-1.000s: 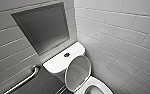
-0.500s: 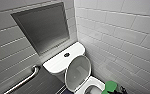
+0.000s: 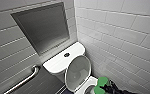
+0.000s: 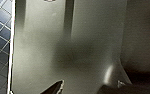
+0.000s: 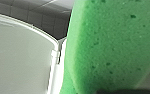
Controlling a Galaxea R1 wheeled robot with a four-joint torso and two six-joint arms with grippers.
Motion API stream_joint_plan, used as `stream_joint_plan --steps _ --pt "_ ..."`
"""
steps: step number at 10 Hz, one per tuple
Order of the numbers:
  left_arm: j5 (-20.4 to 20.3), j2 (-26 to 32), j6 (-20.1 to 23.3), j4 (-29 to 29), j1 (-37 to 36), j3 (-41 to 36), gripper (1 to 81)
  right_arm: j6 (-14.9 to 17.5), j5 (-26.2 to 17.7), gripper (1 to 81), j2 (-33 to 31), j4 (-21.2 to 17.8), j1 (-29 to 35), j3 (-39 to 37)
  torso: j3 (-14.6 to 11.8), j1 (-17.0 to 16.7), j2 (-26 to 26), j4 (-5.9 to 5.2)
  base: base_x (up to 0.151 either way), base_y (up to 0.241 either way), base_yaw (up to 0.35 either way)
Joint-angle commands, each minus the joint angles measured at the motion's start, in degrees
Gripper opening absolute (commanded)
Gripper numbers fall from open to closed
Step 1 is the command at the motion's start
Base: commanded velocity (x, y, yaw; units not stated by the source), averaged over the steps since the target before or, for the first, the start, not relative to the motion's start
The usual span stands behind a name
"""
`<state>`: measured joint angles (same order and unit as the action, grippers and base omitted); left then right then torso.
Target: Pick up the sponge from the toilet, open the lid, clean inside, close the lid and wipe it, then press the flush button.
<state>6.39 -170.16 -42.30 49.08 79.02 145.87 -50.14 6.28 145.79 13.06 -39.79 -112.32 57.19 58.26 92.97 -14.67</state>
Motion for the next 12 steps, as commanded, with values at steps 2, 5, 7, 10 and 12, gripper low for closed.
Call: stream_joint_plan --steps 2,5,7,10,12 --pt "3.37 0.51 -0.15 0.23 -0.13 0.03 81.1 0.04 -4.08 1.0 7.78 2.32 10.99 -7.8 0.0 0.0 0.0 0.0 0.0 0.0 0.0" --pt "3.37 0.69 -0.15 0.14 -0.13 0.03 81.1 0.04 -5.23 1.0 11.91 2.5 13.46 -10.44 0.0 0.0 0.0 0.0 0.0 0.0 0.0" --pt "3.37 0.78 -0.15 0.14 -0.13 0.03 81.1 0.13 -5.31 1.0 13.06 2.5 14.33 -10.19 0.0 0.0 0.0 0.0 0.0 0.0 0.0" --pt "3.28 0.6 -0.15 0.05 -0.13 0.64 81.1 0.04 -5.93 1.0 13.68 2.68 12.77 -9.83 0.02 0.0 0.0 0.0 0.0 0.0 0.0" --pt "3.37 0.87 -0.15 -0.21 -0.13 0.73 81.1 0.13 -5.14 1.0 13.77 2.5 9.86 -13.69 0.02 0.0 0.0 0.0 0.0 0.0 0.0"
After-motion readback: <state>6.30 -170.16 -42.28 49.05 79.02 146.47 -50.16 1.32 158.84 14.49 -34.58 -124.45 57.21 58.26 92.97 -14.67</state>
